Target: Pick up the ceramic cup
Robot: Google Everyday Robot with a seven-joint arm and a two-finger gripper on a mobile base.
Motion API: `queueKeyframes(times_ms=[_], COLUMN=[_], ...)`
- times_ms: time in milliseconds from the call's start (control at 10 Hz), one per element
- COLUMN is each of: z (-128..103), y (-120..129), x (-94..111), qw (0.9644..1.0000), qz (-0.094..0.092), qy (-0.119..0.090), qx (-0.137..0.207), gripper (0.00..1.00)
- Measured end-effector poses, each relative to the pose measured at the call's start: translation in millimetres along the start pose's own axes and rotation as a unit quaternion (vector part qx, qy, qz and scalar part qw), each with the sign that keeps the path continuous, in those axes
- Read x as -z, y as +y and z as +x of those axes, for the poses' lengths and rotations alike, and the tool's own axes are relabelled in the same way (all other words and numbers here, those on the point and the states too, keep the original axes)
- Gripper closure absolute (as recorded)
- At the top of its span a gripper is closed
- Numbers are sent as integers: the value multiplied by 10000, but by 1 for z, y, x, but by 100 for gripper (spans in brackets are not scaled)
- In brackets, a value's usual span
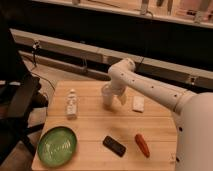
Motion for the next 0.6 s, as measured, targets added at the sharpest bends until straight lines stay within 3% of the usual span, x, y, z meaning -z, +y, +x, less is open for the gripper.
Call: queueKeyframes(times_ms=[600], z=[2], y=[-6], x=[-6], qw=[10000], qz=[9], qy=[4], qx=[11], gripper=[20])
